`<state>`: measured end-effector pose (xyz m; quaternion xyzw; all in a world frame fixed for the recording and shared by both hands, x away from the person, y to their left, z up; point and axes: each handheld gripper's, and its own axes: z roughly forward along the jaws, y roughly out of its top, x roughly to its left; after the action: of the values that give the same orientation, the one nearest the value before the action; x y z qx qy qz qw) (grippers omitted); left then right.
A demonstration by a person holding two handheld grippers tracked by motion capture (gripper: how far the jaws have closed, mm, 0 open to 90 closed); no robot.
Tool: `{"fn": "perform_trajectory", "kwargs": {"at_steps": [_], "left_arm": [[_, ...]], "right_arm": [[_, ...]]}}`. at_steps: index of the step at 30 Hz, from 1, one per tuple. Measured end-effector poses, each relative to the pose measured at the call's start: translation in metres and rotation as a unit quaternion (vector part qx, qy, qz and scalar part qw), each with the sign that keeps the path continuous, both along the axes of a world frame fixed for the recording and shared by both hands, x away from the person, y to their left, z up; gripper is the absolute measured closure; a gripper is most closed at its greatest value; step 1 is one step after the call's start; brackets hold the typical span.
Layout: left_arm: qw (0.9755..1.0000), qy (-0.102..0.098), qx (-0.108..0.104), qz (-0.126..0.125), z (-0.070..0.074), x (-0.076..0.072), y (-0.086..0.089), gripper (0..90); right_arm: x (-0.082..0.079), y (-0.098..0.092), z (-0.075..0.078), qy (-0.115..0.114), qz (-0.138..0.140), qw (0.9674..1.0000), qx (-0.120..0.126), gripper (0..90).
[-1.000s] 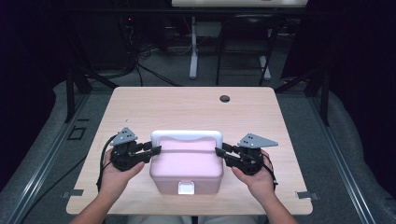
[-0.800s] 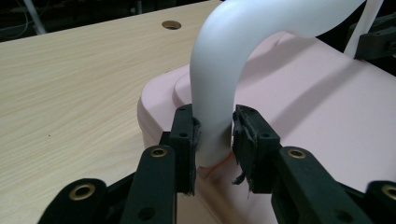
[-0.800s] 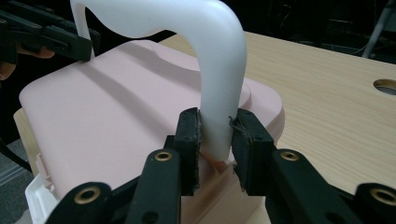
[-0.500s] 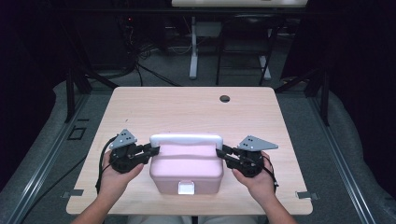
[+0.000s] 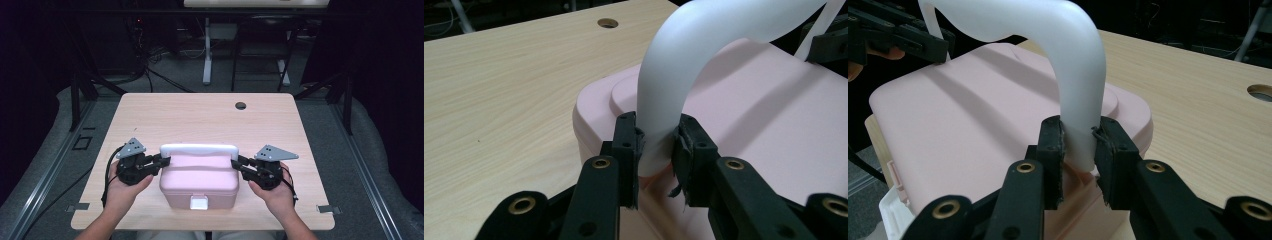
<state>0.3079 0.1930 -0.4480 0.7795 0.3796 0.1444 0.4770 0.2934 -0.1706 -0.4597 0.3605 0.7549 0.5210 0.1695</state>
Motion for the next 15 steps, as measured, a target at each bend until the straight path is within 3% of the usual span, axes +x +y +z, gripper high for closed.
{"fn": "perform_trajectory", "kwargs": {"at_steps": [15], "left_arm": [[0.9999, 0.010, -0.012, -0.003, 0.014, 0.011, 0.003, 73.1]], "right_arm": [[0.009, -0.002, 0.012, 0.010, 0.004, 0.9996, 0.027, 74.0]]}}
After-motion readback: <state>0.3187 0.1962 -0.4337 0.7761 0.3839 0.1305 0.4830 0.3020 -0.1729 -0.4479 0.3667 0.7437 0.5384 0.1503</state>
